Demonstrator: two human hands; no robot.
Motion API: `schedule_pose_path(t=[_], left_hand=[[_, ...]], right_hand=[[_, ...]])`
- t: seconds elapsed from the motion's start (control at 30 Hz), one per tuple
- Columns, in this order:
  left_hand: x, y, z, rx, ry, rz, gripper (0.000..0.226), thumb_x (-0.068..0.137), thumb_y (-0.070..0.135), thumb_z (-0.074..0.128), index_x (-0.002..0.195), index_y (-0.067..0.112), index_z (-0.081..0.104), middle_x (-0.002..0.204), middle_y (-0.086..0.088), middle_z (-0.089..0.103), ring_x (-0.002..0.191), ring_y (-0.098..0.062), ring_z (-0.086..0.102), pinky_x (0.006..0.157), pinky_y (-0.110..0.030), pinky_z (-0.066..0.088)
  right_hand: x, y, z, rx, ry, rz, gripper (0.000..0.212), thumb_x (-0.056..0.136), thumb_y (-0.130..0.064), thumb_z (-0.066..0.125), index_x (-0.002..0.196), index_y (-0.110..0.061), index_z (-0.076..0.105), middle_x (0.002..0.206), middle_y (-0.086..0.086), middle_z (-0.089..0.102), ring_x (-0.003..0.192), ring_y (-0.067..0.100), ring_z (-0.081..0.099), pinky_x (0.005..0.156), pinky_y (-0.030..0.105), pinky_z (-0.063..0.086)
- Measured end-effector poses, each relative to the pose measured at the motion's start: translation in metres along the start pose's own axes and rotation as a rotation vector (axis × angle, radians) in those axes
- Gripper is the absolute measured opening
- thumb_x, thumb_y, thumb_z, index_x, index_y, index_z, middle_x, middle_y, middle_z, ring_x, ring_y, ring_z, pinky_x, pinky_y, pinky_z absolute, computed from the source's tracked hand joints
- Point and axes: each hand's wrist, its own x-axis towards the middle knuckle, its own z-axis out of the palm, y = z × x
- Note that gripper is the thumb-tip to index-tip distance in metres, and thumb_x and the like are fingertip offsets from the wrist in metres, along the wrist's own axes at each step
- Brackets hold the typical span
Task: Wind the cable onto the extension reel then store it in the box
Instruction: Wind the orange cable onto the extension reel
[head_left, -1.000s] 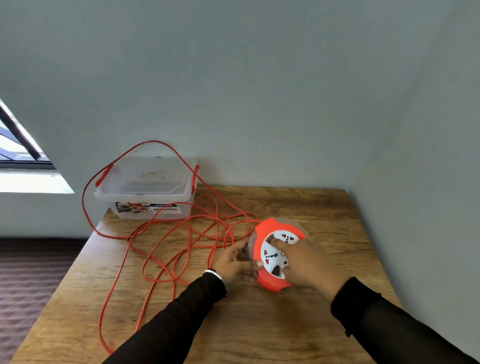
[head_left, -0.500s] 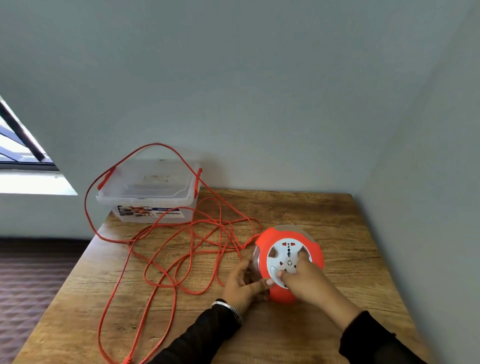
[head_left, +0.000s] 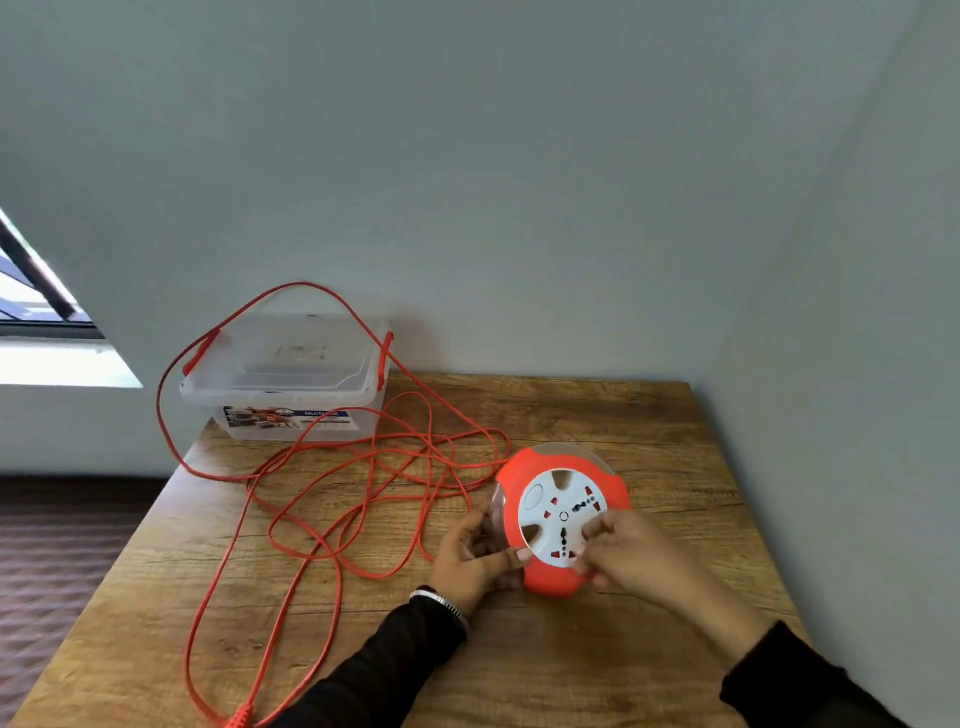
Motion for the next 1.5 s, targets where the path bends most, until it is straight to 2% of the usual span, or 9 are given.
schedule_pose_path(t=[0.1, 0.27, 0.43, 0.6, 0.9, 1.1, 1.27, 1.4, 1.5], left_hand=[[-0.001, 0.001, 0.000, -0.003, 0.009, -0.013, 0.054, 0.061, -0.007, 0.077, 0.109, 0.013, 0.061, 0.093, -0.009, 0.070, 0.080, -0.024, 0.069, 0.053, -0.037, 0.059], [-0.002, 0.003, -0.001, 0.010, -0.010, -0.019, 0.054, 0.065, -0.011, 0.075, 0.112, 0.010, 0.061, 0.090, -0.010, 0.071, 0.076, -0.025, 0.069, 0.052, -0.036, 0.059], [-0.004, 0.007, 0.000, 0.045, -0.032, -0.007, 0.058, 0.058, -0.001, 0.079, 0.112, 0.006, 0.061, 0.090, -0.008, 0.072, 0.075, -0.027, 0.068, 0.053, -0.036, 0.059], [-0.006, 0.008, 0.002, 0.036, -0.039, 0.004, 0.054, 0.057, -0.002, 0.077, 0.108, 0.005, 0.061, 0.082, -0.008, 0.073, 0.066, -0.026, 0.066, 0.051, -0.036, 0.057], [-0.004, 0.005, 0.000, 0.022, -0.036, 0.014, 0.060, 0.057, -0.002, 0.078, 0.113, 0.005, 0.058, 0.083, -0.011, 0.070, 0.068, -0.028, 0.065, 0.050, -0.034, 0.058], [-0.001, 0.002, -0.003, 0.030, -0.039, 0.022, 0.057, 0.057, -0.002, 0.079, 0.111, 0.008, 0.060, 0.082, -0.013, 0.071, 0.069, -0.030, 0.066, 0.053, -0.038, 0.058], [-0.003, 0.002, -0.002, 0.043, -0.027, 0.036, 0.049, 0.059, -0.009, 0.079, 0.103, 0.003, 0.060, 0.072, -0.008, 0.070, 0.054, -0.019, 0.065, 0.044, -0.029, 0.054], [-0.004, 0.003, -0.003, 0.043, -0.042, 0.043, 0.050, 0.061, -0.010, 0.077, 0.107, 0.002, 0.059, 0.076, -0.006, 0.072, 0.063, -0.017, 0.067, 0.046, -0.029, 0.054], [-0.004, 0.002, -0.001, 0.070, -0.027, 0.059, 0.045, 0.058, -0.003, 0.076, 0.100, 0.004, 0.060, 0.074, -0.006, 0.071, 0.063, -0.020, 0.066, 0.048, -0.032, 0.057]], right_hand=[[0.005, -0.001, -0.010, -0.871, 0.183, -0.449, 0.045, 0.087, -0.024, 0.053, 0.131, -0.031, 0.048, 0.117, -0.001, 0.062, 0.105, 0.021, 0.059, 0.080, 0.032, 0.047], [0.017, -0.015, -0.020, -1.286, -0.071, -0.783, 0.062, 0.089, -0.012, 0.055, 0.138, -0.043, 0.032, 0.145, 0.018, 0.030, 0.120, 0.036, 0.048, 0.081, 0.042, 0.049], [0.026, -0.027, -0.022, -1.510, -0.136, -0.894, 0.062, 0.094, -0.015, 0.053, 0.142, -0.043, 0.024, 0.123, 0.023, 0.047, 0.099, 0.037, 0.056, 0.071, 0.039, 0.047], [0.038, -0.032, -0.017, -1.625, -0.067, -1.006, 0.055, 0.090, -0.023, 0.061, 0.136, -0.037, 0.035, 0.097, 0.010, 0.066, 0.093, 0.033, 0.058, 0.090, 0.042, 0.038], [0.036, 0.000, 0.006, -1.198, 0.209, -0.701, 0.071, 0.087, -0.061, 0.038, 0.146, -0.025, 0.022, 0.107, 0.005, 0.069, 0.090, 0.028, 0.065, 0.071, 0.035, 0.043], [0.026, 0.003, 0.030, -0.900, 0.351, -0.381, 0.072, 0.091, -0.060, 0.035, 0.147, -0.016, 0.021, 0.099, 0.003, 0.070, 0.090, 0.024, 0.066, 0.058, 0.032, 0.033], [0.029, -0.001, 0.038, -0.571, 0.235, -0.112, 0.076, 0.094, -0.046, 0.041, 0.149, -0.005, 0.008, 0.111, 0.010, 0.067, 0.099, 0.027, 0.064, 0.074, 0.033, 0.046], [0.025, -0.011, 0.038, 0.136, 0.023, 0.138, 0.052, 0.095, -0.032, 0.050, 0.133, -0.002, 0.030, 0.075, 0.004, 0.067, 0.046, 0.010, 0.063, 0.043, 0.019, 0.039], [0.019, -0.013, 0.042, 0.673, -0.060, 0.273, 0.025, 0.097, -0.021, 0.045, 0.115, -0.003, 0.048, 0.077, 0.010, 0.068, 0.045, 0.010, 0.061, 0.039, 0.019, 0.036]])
